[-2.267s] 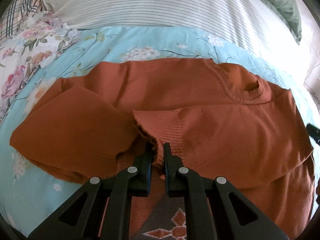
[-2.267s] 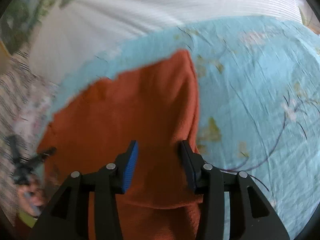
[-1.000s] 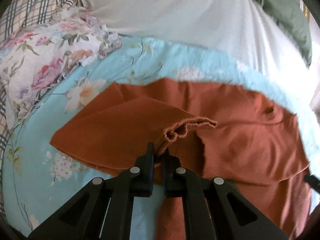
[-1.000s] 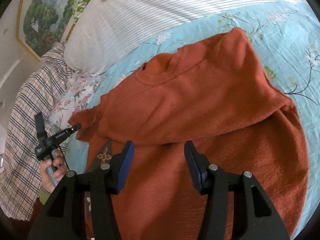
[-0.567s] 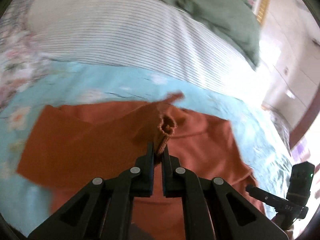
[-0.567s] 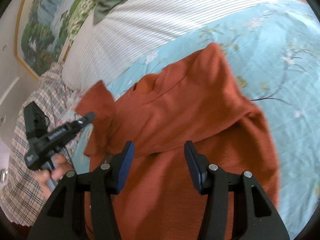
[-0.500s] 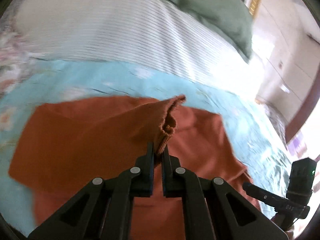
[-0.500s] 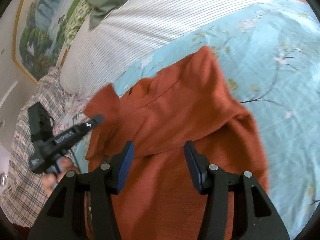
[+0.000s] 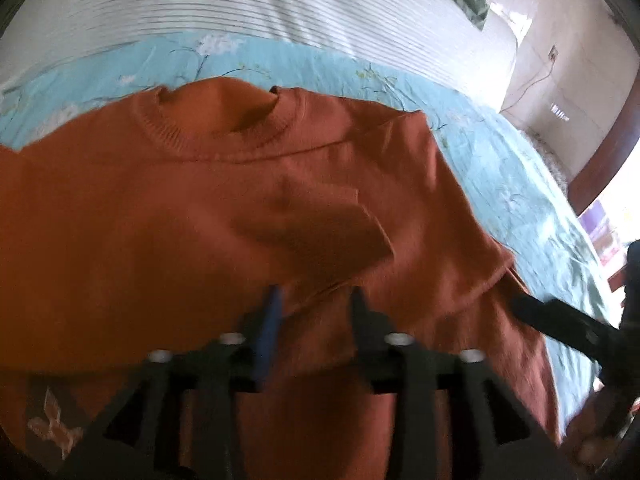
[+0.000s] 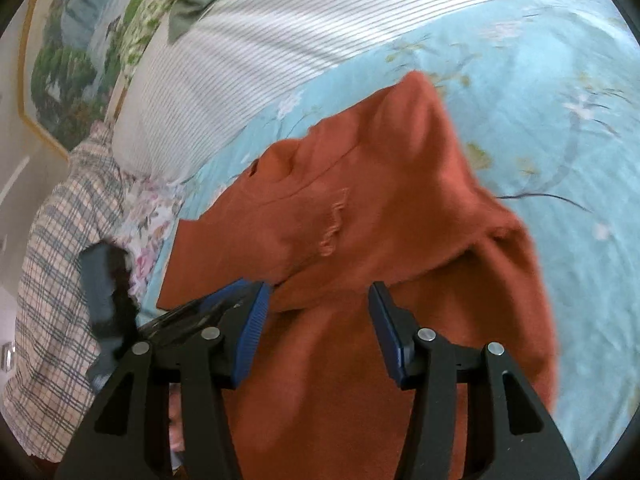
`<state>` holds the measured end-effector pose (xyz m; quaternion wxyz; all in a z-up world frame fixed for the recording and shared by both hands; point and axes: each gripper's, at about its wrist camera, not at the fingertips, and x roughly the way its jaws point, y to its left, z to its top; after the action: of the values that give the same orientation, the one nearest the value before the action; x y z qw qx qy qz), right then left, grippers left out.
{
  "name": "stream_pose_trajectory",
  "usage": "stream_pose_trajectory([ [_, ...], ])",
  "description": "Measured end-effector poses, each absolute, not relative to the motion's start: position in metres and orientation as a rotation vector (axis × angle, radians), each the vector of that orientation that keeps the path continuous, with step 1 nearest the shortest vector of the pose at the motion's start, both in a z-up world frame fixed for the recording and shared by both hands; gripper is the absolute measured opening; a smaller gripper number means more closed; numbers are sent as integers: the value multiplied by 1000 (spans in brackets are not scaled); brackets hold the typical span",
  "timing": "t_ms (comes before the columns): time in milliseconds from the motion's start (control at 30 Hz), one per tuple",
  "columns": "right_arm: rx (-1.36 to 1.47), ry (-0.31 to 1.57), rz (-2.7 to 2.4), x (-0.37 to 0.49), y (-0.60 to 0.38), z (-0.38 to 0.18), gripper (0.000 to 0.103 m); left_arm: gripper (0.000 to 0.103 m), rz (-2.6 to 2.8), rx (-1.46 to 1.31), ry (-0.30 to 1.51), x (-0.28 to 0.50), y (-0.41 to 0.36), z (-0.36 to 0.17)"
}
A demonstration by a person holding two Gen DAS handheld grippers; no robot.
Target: Fold small clothes
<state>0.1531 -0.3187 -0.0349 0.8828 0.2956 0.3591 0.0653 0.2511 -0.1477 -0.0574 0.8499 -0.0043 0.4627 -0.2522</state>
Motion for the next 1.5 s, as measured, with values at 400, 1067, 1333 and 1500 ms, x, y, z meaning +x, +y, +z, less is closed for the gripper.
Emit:
stream_pose_trajectory([
  [400, 593, 857, 67, 243, -307, -66, 53, 63, -31, -152, 900, 215, 56, -48],
  [1067, 664, 749, -24, 207, -378, -58, 7, 45, 68, -81, 934, 268, 74, -70],
  [1333, 574, 675, -16, 199, -360, -29, 7, 28, 102, -196, 888, 256, 93, -63],
  [1500, 491, 770, -199, 198, -366, -39, 8, 29, 102, -210, 906, 258, 95, -70],
])
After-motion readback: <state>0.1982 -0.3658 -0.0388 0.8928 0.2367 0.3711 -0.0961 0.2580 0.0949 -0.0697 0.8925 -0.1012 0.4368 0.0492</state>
